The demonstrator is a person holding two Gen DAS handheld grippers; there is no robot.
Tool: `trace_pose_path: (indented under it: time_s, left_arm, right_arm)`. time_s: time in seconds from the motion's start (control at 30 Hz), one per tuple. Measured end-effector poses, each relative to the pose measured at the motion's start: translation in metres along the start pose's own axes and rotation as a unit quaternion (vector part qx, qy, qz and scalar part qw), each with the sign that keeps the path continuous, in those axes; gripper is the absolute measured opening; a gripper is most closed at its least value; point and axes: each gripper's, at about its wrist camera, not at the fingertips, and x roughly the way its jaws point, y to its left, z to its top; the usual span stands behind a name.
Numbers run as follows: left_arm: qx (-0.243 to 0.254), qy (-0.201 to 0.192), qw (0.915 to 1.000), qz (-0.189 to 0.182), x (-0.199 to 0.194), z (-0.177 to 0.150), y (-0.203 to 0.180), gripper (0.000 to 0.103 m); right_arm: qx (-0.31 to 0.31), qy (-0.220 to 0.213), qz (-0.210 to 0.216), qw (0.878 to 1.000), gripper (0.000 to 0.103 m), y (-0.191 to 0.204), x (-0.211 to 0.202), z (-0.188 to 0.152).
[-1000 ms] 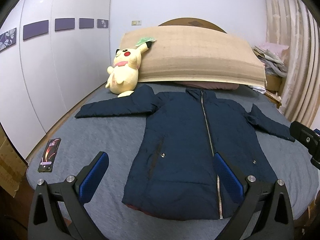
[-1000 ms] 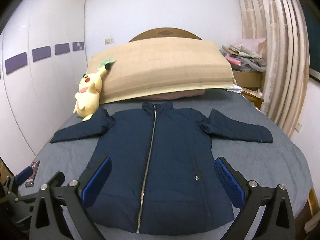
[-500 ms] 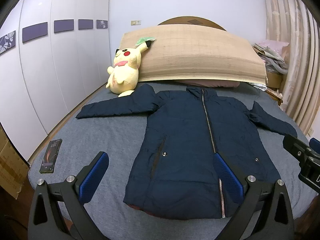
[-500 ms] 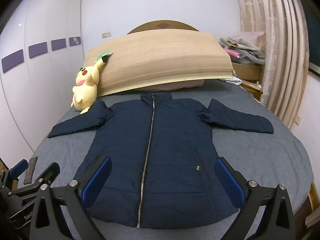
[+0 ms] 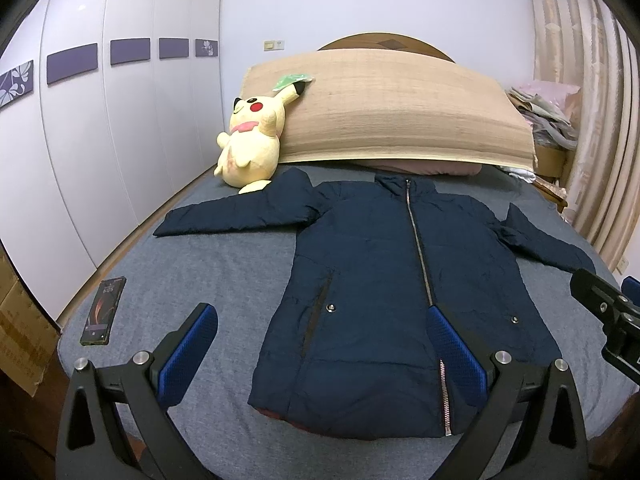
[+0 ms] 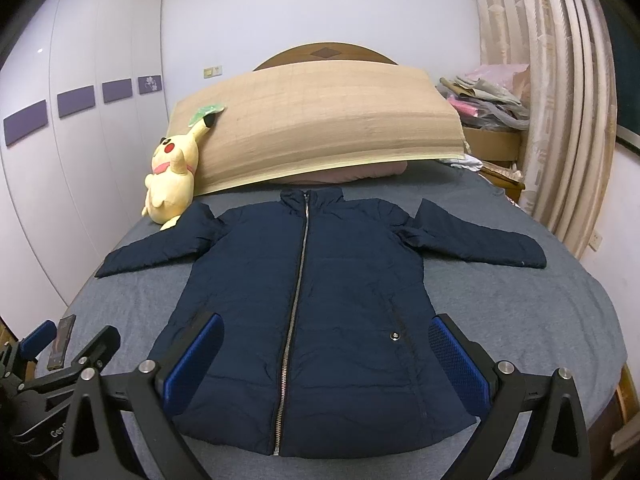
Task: Fold large clothes
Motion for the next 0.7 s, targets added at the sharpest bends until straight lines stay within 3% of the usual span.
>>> trace_pose_path:
  time_s: [0.37, 0.7]
  left_arm:
    - [0.001, 0.010, 1.0000, 0.001, 0.008, -0.007, 0.003, 0.103]
    - [0.012, 0.072, 0.9973, 0.013, 0.058, -0.032, -0.003, 0.103]
  right_arm:
    - [0.002, 0.007, 0.001, 1.000, 0.103, -0.001, 0.005, -0.006]
    - [0.013, 0.069, 0.010, 0.997, 0.103, -0.017, 0.056, -0.038]
